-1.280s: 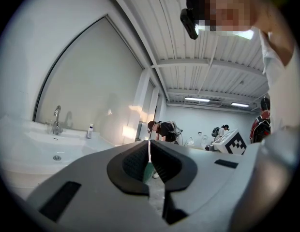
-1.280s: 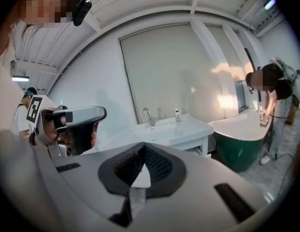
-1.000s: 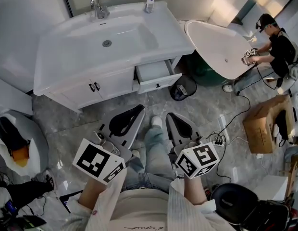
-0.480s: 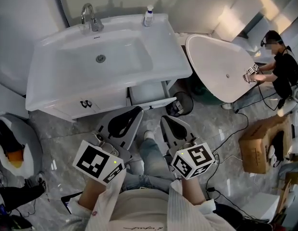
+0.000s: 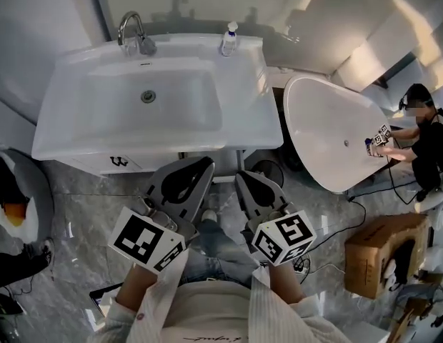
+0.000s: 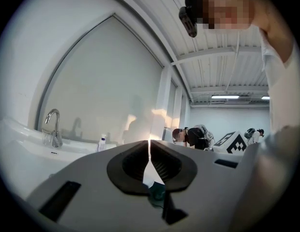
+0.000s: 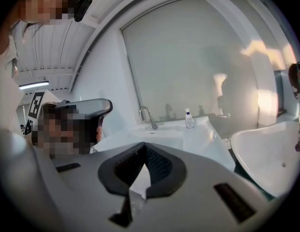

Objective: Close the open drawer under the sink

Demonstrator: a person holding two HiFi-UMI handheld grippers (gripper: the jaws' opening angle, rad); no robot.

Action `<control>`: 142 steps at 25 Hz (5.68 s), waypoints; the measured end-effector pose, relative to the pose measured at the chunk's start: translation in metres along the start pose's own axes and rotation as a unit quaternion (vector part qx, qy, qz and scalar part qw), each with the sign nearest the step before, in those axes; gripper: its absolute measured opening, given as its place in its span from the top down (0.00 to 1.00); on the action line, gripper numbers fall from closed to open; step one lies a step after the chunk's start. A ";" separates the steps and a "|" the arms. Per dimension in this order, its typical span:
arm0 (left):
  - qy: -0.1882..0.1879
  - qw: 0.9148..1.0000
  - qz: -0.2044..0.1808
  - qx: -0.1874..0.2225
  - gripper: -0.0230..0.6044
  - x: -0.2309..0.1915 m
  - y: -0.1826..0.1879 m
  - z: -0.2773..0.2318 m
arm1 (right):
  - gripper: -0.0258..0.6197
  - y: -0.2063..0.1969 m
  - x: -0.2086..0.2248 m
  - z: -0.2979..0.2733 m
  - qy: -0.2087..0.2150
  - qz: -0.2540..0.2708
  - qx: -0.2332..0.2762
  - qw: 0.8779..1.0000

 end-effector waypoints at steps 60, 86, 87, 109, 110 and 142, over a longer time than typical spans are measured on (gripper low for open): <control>0.049 0.985 0.040 -0.162 0.92 -0.046 -0.272 -0.059 | 0.94 -0.217 0.096 -0.082 -0.040 -0.051 -0.074 0.995; 0.053 0.963 0.012 -0.265 0.92 -0.046 -0.396 -0.035 | 0.94 -0.328 0.123 -0.094 -0.090 -0.088 -0.144 0.982; 0.059 0.962 0.017 -0.266 0.92 -0.047 -0.398 -0.034 | 0.94 -0.328 0.124 -0.095 -0.091 -0.087 -0.145 0.981; 0.134 0.956 0.017 -0.259 0.94 -0.070 -0.398 -0.041 | 0.94 -0.318 0.131 -0.107 -0.120 -0.071 -0.138 0.981; 0.134 0.957 0.013 -0.257 0.94 -0.070 -0.398 -0.042 | 0.94 -0.317 0.132 -0.109 -0.121 -0.069 -0.138 0.981; 0.140 0.962 -0.031 -0.232 0.94 -0.119 -0.385 -0.089 | 0.94 -0.285 0.163 -0.160 -0.103 -0.022 -0.111 0.988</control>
Point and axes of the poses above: the fingertips, and each gripper's own axes: z backward along the fingers, x to its right, y out of its top, the point moved 9 cm from there along z, backward along the fingers, and after that the axes turned 4 degrees about y, right-handed, at the moved point
